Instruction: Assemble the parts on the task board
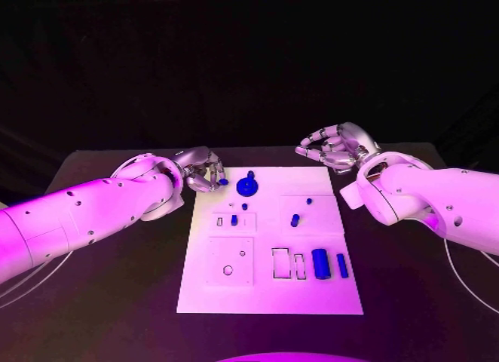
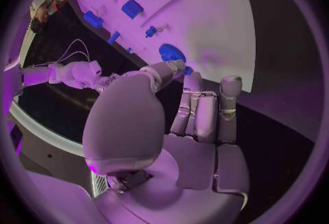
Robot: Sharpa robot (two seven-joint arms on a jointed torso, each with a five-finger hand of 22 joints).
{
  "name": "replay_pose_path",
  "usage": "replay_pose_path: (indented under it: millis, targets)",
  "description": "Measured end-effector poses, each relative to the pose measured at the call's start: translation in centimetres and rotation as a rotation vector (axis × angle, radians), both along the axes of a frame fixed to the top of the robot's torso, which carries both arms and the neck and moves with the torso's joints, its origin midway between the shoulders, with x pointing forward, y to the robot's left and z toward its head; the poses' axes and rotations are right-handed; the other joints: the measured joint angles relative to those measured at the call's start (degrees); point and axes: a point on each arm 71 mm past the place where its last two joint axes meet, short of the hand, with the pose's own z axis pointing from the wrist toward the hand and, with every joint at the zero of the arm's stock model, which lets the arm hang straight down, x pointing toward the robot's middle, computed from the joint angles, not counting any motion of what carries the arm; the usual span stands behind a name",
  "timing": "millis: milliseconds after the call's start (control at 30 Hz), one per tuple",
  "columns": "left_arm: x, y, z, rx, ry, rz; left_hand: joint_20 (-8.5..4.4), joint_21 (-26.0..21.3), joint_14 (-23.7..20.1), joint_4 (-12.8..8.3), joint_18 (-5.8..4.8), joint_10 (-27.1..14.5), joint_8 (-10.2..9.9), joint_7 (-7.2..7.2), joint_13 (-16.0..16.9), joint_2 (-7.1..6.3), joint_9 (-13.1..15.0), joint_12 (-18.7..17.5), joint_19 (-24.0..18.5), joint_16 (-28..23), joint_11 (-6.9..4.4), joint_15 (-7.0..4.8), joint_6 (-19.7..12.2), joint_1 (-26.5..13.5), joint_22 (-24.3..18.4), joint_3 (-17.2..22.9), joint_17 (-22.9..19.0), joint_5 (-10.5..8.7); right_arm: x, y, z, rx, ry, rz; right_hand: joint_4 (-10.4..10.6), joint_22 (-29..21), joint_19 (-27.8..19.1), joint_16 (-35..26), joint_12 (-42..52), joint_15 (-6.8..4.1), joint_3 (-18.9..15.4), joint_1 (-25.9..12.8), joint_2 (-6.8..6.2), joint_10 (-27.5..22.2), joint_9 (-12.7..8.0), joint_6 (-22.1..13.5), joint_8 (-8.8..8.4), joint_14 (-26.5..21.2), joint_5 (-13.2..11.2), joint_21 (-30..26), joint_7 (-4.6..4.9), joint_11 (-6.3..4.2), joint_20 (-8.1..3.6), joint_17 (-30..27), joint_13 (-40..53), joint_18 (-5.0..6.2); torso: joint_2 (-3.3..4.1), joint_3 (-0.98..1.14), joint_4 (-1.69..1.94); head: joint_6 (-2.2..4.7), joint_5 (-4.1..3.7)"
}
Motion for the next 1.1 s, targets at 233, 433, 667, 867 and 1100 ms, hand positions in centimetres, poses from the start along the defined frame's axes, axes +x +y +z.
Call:
replay_pose_path:
  millis: [233, 433, 667, 867, 1100]
  targets:
    - [-0.8, 0.7, 0.2, -0.119, 0.042, 0.014, 0.0, 0.0, 0.44, 0.18, 0.0, 0.0, -0.41, -0.12, 0.28, 0.32, -0.28, 0.41, 0.0, 0.38, 0.0, 0.02, 0.02, -1.07, 0.38, -0.78, 0.58, 0.2, -0.1, 0.4, -0.2, -0.004, 0.025, 0.02, -0.21, 0.0, 0.0, 0.0, 1.79, 0.0, 0.21, 0.83, 0.83, 1.15, -0.13, 0.0, 0.0, 0.0, 0.35, 2.01, 0.0, -0.5, 0.0, 0.01, 0.0, 0.0, 0.03, 0.07, -0.03, 0.33, 0.15]
    - [-1.6, 0.9, 0.5, -0.225, 0.084, 0.025, 0.0, 0.23, 0.64, 0.02, 0.0, 0.22, -0.41, -0.12, 0.54, 0.33, -0.28, 0.89, 0.41, 0.38, -0.22, -0.18, 0.02, -1.08, 0.68, -0.94, 0.91, 0.2, -0.3, 1.1, -0.5, -0.008, 0.064, 0.054, -0.15, -0.01, 0.0, 0.27, 2.52, 0.0, 0.5, 1.13, 1.13, 1.75, -0.29, 0.0, 0.0, 0.0, 0.57, 2.85, 0.0, -0.3, 0.0, 0.0, 0.0, 0.0, 0.02, 0.07, 0.02, 0.6, 0.15]
    - [-1.7, 1.5, 0.6, -0.277, 0.099, 0.045, 0.0, -0.5, 0.1, -0.22, 0.0, -0.55, -1.61, 0.13, 0.73, 0.33, -0.51, 0.96, -0.51, 0.16, 0.08, 0.02, -1.29, -1.08, -1.03, -1.18, -0.81, 0.2, -0.4, 1.6, -0.8, -0.013, 0.101, 0.083, -0.32, -0.01, 0.0, 0.27, 2.77, 0.0, 0.66, 1.36, 1.36, 1.75, -0.34, 0.0, 0.0, 0.0, 0.57, 2.85, 0.0, -0.3, 0.0, 0.0, 0.0, 0.0, -0.08, 0.1, 0.08, 0.77, 0.38]
    - [-1.3, 2.3, 0.6, -0.254, 0.071, 0.054, 1.2, -7.12, -7.62, -1.89, 1.07, -4.66, -3.51, 1.74, -1.96, -0.32, -0.93, -3.54, -8.64, -4.35, 1.96, 1.62, -4.7, -0.42, -10.4, -2.16, -11.97, -0.16, -0.5, 1.7, -0.9, -0.025, 0.109, 0.095, -0.31, -0.02, 0.0, 0.27, 2.76, 0.0, 0.66, 1.36, 1.36, 1.75, -0.34, 0.0, 0.0, 0.0, 0.57, 2.85, 0.0, -0.3, 0.0, 0.0, 0.0, 0.0, -0.08, 0.17, -0.03, 0.92, 0.49]
    - [-1.2, 2.7, 0.7, -0.138, -0.013, 0.01, 1.94, -9.6, -12.12, -1.66, 1.07, -5.57, -3.12, 1.84, -4.43, -0.43, -0.36, -6.82, -9.76, -7.3, 2.45, 2.25, -4.79, -0.32, -12.16, -5.97, -18.23, -1.04, -0.5, 1.8, -0.9, -0.047, 0.1, 0.108, -0.31, -0.02, 0.0, 0.26, 2.75, 0.0, 0.65, 1.36, 1.36, 1.75, -0.34, 0.0, 0.0, 0.0, 0.57, 2.85, 0.0, -0.3, 0.0, -0.01, 0.0, 0.0, -0.02, 0.2, -0.03, 1.03, 0.43]
